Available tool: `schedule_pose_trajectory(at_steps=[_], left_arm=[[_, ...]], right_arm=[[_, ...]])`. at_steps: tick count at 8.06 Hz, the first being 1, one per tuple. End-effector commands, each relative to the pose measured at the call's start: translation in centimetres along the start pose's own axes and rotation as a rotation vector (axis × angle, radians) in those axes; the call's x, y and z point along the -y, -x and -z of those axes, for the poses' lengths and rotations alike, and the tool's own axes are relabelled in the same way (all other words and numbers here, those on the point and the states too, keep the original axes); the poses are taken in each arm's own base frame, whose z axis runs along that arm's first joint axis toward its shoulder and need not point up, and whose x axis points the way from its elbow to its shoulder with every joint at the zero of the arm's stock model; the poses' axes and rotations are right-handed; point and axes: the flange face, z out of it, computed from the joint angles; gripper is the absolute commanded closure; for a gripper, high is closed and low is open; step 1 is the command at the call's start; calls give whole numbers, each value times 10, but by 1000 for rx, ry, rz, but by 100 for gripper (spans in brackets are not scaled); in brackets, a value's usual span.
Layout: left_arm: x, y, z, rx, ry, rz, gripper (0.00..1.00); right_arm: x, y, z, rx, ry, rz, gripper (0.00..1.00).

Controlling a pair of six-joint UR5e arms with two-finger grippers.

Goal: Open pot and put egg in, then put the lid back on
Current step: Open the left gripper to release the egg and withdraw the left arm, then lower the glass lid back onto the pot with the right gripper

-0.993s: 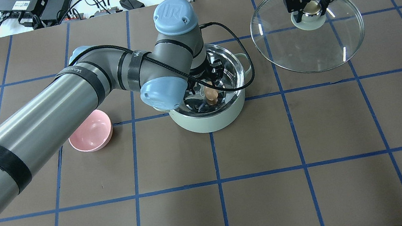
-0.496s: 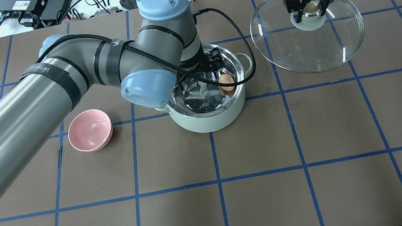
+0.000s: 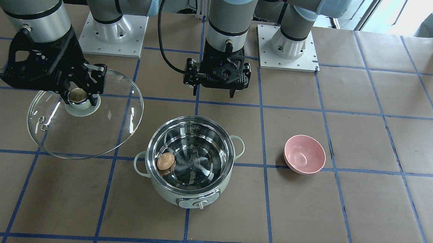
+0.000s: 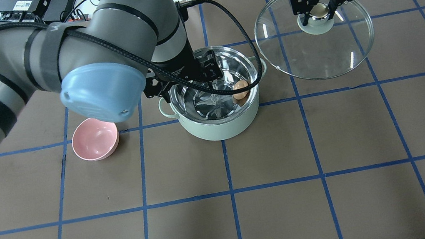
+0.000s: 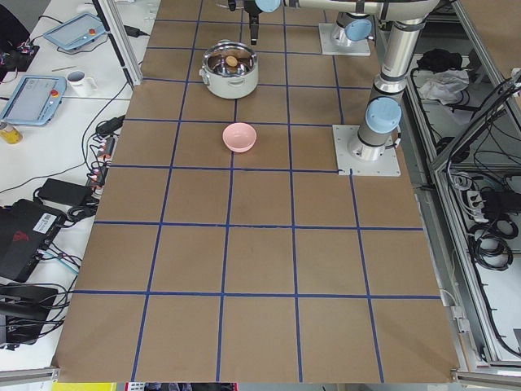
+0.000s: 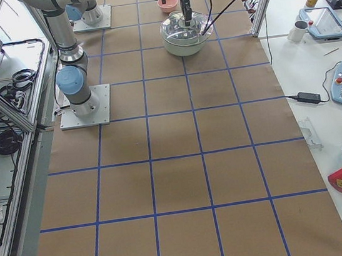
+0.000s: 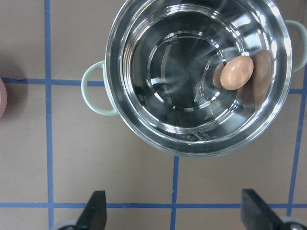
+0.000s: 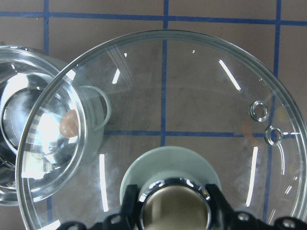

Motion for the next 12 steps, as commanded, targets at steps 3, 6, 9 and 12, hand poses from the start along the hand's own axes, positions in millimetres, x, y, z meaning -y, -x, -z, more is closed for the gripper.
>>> schedule_pose_trajectory(at_steps=[3,6,9,12], left_arm=[[7,93,79,40,25,-98,0],[30,171,85,42,68,-100,0],[33,181,83,40,76,-105,0],[31,179,83,40,78,-110,0]], right_arm=[[12,106,-36,66,-44,-55,100],[10,174,-77,53,5,-106,100],[14,208,-99,49,25,-111,100],[17,227,-125,53,36,-102,100]])
